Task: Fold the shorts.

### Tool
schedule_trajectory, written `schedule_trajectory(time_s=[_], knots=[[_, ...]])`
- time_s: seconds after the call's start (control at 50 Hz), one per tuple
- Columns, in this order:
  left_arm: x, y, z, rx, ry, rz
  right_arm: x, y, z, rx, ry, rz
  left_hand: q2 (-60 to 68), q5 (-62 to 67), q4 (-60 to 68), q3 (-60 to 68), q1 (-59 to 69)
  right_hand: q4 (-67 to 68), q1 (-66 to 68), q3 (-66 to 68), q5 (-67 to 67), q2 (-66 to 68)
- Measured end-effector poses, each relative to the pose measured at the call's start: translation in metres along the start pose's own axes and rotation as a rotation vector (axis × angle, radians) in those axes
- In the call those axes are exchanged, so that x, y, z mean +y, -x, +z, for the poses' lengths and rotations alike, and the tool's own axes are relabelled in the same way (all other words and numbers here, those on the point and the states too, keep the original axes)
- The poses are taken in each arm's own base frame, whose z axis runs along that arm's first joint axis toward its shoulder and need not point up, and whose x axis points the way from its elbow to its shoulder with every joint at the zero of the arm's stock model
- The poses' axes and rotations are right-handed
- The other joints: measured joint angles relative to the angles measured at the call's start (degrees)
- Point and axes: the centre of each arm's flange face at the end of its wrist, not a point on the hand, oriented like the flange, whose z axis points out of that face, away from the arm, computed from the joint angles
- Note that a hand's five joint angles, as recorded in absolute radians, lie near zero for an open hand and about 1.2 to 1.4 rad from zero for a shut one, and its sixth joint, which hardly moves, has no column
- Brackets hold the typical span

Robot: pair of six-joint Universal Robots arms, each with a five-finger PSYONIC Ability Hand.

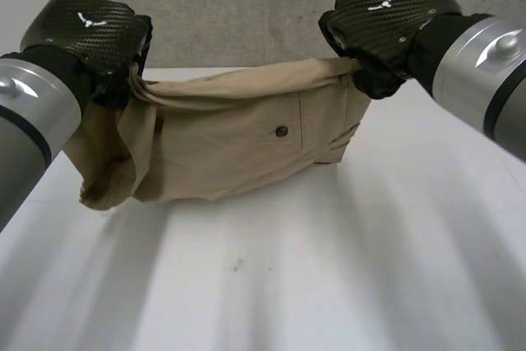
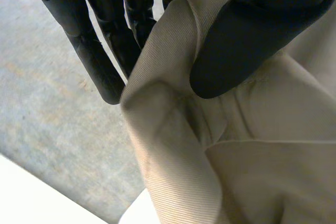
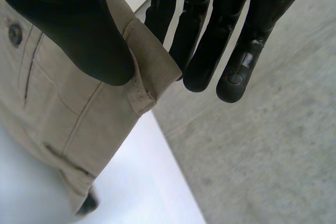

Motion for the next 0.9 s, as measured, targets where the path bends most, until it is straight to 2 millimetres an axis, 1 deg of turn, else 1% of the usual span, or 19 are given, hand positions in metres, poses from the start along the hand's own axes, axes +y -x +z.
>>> schedule_trajectory(time_s=[0.14, 0.22, 0.28, 0.3, 0.32, 0.34, 0.36, 0.38, 0.44, 0.46, 0.5, 0.58, 0.62, 0.68, 0.74, 0.82, 0.84, 0.88, 0.9], knots=[[0.017, -0.012, 0.006, 0.059, 0.054, 0.14, 0.025, 0.008, 0.014, -0.092, 0.142, -0.002, 0.1, 0.0, 0.0, 0.2, 0.0, 0.0, 0.0, 0.0, 0.0, 0.0], [0.05, -0.034, 0.037, 0.109, 0.139, 0.169, 0.056, 0.025, 0.045, -0.162, 0.223, -0.029, 0.1, 0.0, 0.0, 0.2, 0.0, 0.0, 0.0, 0.0, 0.0, 0.0], [0.061, -0.043, 0.063, 0.097, 0.128, 0.171, 0.066, 0.029, 0.065, -0.141, 0.218, -0.039, 0.2, 0.0, 0.0, 0.2, 0.0, 0.0, 0.0, 0.0, 0.0, 0.0], [0.061, -0.043, 0.063, 0.097, 0.128, 0.171, 0.066, 0.029, 0.065, -0.141, 0.218, -0.039, 0.2, 0.0, 0.0, 0.2, 0.0, 0.0, 0.0, 0.0, 0.0, 0.0], [0.064, -0.047, 0.083, 0.071, 0.094, 0.174, 0.069, 0.028, 0.076, -0.112, 0.202, -0.045, 0.2, 0.0, 0.0, 0.2, 0.0, 0.0, -0.1, 0.0, 0.0, 0.0], [0.063, -0.049, 0.096, 0.046, 0.061, 0.179, 0.071, 0.023, 0.097, -0.039, 0.157, -0.056, 0.2, 0.0, 0.0, 0.2, 0.1, 0.0, 0.0, 0.0, 0.1, 0.0], [0.063, -0.049, 0.1, 0.037, 0.049, 0.181, 0.07, 0.022, 0.101, -0.023, 0.146, -0.058, 0.2, 0.0, 0.0, 0.2, 0.1, 0.0, 0.0, 0.0, 0.1, 0.0], [0.059, -0.048, 0.114, 0.001, 0.0, 0.191, 0.069, 0.017, 0.112, 0.032, 0.107, -0.065, 0.2, 0.0, 0.0, 0.2, 0.1, 0.0, 0.0, 0.0, 0.1, 0.0], [0.03, -0.033, 0.15, -0.166, -0.202, 0.24, 0.051, -0.006, 0.142, 0.229, -0.075, -0.093, 0.3, 0.0, 0.0, 0.2, 0.2, 0.0, 0.0, 0.0, 0.1, 0.0], [0.026, -0.03, 0.153, -0.187, -0.225, 0.245, 0.045, -0.012, 0.147, 0.276, -0.126, -0.1, 0.3, 0.0, 0.0, 0.2, 0.2, 0.0, 0.0, 0.0, 0.1, 0.0], [-0.003, -0.013, 0.165, -0.328, -0.379, 0.267, 0.026, -0.029, 0.156, 0.394, -0.264, -0.117, 0.3, 0.0, 0.0, 0.2, 0.1, 0.0, 0.0, 0.0, 0.1, 0.0], [-0.055, 0.015, 0.166, -0.572, -0.652, 0.257, -0.017, -0.061, 0.158, 0.615, -0.56, -0.155, 0.3, 0.0, 0.0, 0.2, 0.1, 0.0, 0.0, 0.0, 0.1, 0.0], [-0.071, 0.023, 0.159, -0.642, -0.748, 0.236, -0.029, -0.068, 0.153, 0.669, -0.644, -0.165, 0.3, 0.0, 0.0, 0.2, 0.1, 0.0, 0.0, 0.0, 0.3, 0.0], [-0.08, 0.026, 0.148, -0.663, -0.812, 0.205, -0.032, -0.069, 0.148, 0.679, -0.668, -0.166, 0.3, 0.0, 0.0, 0.2, 0.1, 0.0, 0.0, 0.0, 0.7, 0.0], [-0.074, 0.021, 0.14, -0.617, -0.82, 0.173, -0.024, -0.063, 0.144, 0.648, -0.631, -0.158, 0.3, 0.0, 0.0, 0.2, 0.2, 0.0, 0.0, 0.0, 0.8, 0.0], [-0.043, 0.003, 0.133, -0.482, -0.756, 0.128, 0.0, -0.045, 0.135, 0.558, -0.513, -0.138, 0.3, 0.0, 0.1, 0.4, 0.2, 0.0, 0.0, 0.0, 0.8, 0.0], [-0.043, 0.003, 0.133, -0.482, -0.756, 0.128, 0.0, -0.045, 0.135, 0.558, -0.513, -0.138, 0.3, 0.0, 0.1, 0.4, 0.2, 0.0, 0.0, 0.0, 0.8, 0.0], [-0.02, -0.009, 0.129, -0.409, -0.693, 0.112, 0.016, -0.033, 0.13, 0.501, -0.434, -0.128, 0.3, 0.0, 0.1, 0.4, 0.2, 0.0, 0.0, 0.0, 0.8, 0.0], [0.0, -0.017, 0.127, -0.357, -0.63, 0.109, 0.029, -0.025, 0.126, 0.46, -0.377, -0.12, 0.3, 0.0, 0.3, 0.4, 0.2, 0.0, 0.0, 0.0, 0.8, 0.0]])
